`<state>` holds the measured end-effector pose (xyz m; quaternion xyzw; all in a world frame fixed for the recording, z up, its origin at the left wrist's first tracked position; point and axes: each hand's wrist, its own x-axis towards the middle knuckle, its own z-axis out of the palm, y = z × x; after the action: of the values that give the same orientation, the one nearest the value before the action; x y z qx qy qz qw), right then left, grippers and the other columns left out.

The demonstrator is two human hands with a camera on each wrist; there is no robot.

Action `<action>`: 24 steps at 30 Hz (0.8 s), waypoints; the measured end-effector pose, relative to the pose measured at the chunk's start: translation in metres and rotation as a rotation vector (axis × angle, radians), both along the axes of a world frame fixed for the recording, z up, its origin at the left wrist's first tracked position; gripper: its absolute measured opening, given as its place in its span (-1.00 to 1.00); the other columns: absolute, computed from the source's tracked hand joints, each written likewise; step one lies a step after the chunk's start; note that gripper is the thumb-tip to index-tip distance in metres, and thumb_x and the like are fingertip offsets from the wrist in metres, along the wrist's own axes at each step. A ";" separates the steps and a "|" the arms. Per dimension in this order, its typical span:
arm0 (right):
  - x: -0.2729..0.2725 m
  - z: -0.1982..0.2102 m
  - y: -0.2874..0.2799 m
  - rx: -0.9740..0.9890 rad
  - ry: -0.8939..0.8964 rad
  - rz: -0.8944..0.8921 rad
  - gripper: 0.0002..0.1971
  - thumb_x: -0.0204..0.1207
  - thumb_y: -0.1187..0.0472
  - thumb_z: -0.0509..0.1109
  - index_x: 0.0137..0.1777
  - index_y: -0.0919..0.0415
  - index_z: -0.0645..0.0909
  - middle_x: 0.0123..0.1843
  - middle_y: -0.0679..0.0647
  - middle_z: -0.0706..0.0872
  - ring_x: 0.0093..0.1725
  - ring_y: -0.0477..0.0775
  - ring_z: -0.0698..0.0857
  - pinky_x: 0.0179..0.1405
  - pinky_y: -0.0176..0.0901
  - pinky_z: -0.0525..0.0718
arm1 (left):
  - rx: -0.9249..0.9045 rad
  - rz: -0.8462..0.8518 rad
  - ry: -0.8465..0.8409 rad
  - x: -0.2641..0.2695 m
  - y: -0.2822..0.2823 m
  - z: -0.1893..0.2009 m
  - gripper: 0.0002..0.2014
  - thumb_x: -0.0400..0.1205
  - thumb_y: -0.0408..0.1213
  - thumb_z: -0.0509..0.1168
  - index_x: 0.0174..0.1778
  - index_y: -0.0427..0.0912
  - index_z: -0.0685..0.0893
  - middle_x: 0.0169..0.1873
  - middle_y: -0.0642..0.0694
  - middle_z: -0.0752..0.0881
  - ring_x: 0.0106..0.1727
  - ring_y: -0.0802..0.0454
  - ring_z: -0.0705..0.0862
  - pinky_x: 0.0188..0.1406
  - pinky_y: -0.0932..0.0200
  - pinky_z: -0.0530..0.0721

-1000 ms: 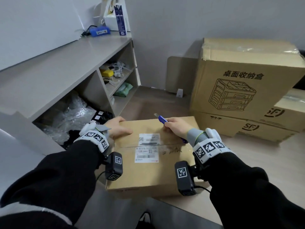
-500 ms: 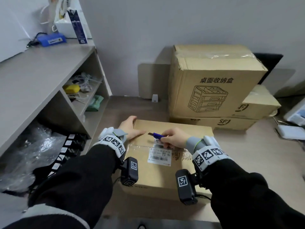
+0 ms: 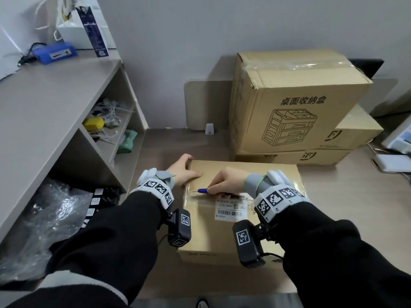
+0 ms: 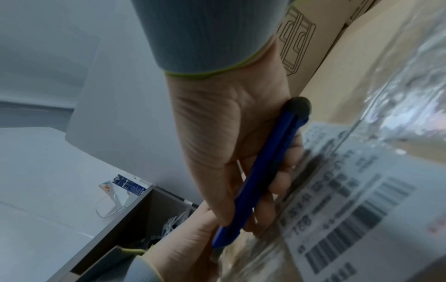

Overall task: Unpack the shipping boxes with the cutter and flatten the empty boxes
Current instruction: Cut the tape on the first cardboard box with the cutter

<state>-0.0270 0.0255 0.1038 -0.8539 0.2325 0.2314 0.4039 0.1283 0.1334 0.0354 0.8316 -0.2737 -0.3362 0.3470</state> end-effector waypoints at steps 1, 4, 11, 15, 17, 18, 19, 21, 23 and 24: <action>0.003 0.001 0.003 -0.003 0.011 0.018 -0.75 0.52 0.05 0.38 -0.01 0.16 0.81 -0.37 -0.05 0.72 -0.38 -0.04 0.58 -0.29 -0.22 0.57 | -0.004 -0.001 0.022 0.000 0.000 0.000 -0.38 0.52 -0.08 0.47 0.44 -0.01 0.33 0.20 -0.08 0.57 0.06 -0.07 0.67 -0.23 0.08 0.70; 0.013 0.000 0.010 0.011 0.040 0.059 -0.70 0.52 0.05 0.37 -0.03 0.27 0.80 -0.32 -0.03 0.75 -0.41 -0.06 0.58 -0.24 -0.25 0.58 | -0.011 0.005 0.084 0.001 0.000 -0.001 -0.40 0.54 -0.12 0.46 0.43 0.00 0.32 0.17 -0.09 0.57 -0.04 -0.07 0.67 -0.37 0.14 0.64; 0.022 0.003 0.015 -0.082 0.028 0.064 -0.71 0.54 0.05 0.36 -0.07 0.24 0.81 -0.32 -0.05 0.77 -0.43 -0.08 0.58 -0.30 -0.31 0.58 | -0.008 0.003 0.117 0.002 -0.001 -0.003 -0.39 0.57 -0.14 0.43 0.46 -0.01 0.29 0.08 -0.05 0.54 -0.24 0.05 0.62 -0.57 0.27 0.51; 0.026 0.007 0.016 -0.112 0.067 0.103 -0.71 0.54 0.06 0.35 -0.08 0.26 0.80 -0.25 -0.01 0.79 -0.43 -0.08 0.59 -0.19 -0.28 0.60 | 0.005 0.000 0.120 0.002 -0.002 -0.003 -0.39 0.58 -0.13 0.42 0.47 -0.01 0.27 -0.04 -0.02 0.52 -0.26 0.04 0.61 -0.52 0.22 0.54; 0.027 0.010 0.016 -0.127 0.080 0.119 -0.72 0.53 0.06 0.35 -0.10 0.23 0.80 -0.26 -0.03 0.78 -0.43 -0.10 0.60 -0.14 -0.29 0.62 | 0.008 -0.001 0.118 0.002 -0.002 -0.003 -0.38 0.58 -0.13 0.42 0.48 -0.01 0.26 0.03 -0.08 0.52 -0.28 0.05 0.60 -0.53 0.23 0.53; 0.028 0.011 0.017 -0.130 0.085 0.119 -0.74 0.53 0.06 0.35 -0.11 0.21 0.80 -0.29 -0.04 0.77 -0.42 -0.10 0.61 -0.11 -0.28 0.64 | 0.010 -0.005 0.112 0.002 -0.002 -0.003 -0.38 0.58 -0.13 0.42 0.49 -0.02 0.26 0.06 -0.10 0.52 -0.29 0.05 0.60 -0.54 0.24 0.52; 0.028 0.012 0.017 -0.129 0.090 0.117 -0.75 0.53 0.07 0.35 -0.10 0.20 0.80 -0.31 -0.04 0.76 -0.43 -0.10 0.62 -0.08 -0.27 0.67 | 0.012 -0.008 0.105 0.002 -0.001 -0.003 -0.38 0.58 -0.13 0.41 0.50 -0.02 0.25 0.09 -0.11 0.51 -0.29 0.06 0.60 -0.54 0.24 0.51; 0.030 0.012 0.019 -0.128 0.097 0.113 -0.77 0.53 0.09 0.36 -0.11 0.20 0.79 -0.31 -0.04 0.76 -0.44 -0.10 0.63 -0.09 -0.28 0.70 | 0.011 -0.010 0.098 0.002 -0.001 -0.004 -0.38 0.59 -0.13 0.40 0.50 -0.02 0.25 0.13 -0.11 0.50 -0.27 0.05 0.60 -0.53 0.23 0.52; 0.031 0.013 0.020 -0.132 0.109 0.113 -0.79 0.53 0.10 0.36 -0.16 0.19 0.77 -0.29 -0.01 0.77 -0.46 -0.11 0.64 -0.22 -0.33 0.66 | 0.004 -0.011 0.095 0.001 -0.001 -0.004 -0.39 0.60 -0.15 0.39 0.50 -0.03 0.25 0.14 -0.12 0.49 -0.27 0.06 0.60 -0.56 0.25 0.52; 0.031 0.013 0.020 -0.132 0.118 0.111 -0.79 0.53 0.10 0.36 -0.18 0.19 0.76 -0.28 0.00 0.78 -0.46 -0.10 0.65 -0.27 -0.36 0.63 | 0.003 -0.013 0.088 0.001 0.000 -0.005 -0.40 0.60 -0.15 0.39 0.50 -0.03 0.25 0.14 -0.12 0.49 -0.28 0.06 0.59 -0.59 0.27 0.51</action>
<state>0.0040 0.0458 0.1165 -0.8751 0.2230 0.2877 0.3188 0.1292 0.1331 0.0307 0.8147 -0.2631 -0.3751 0.3555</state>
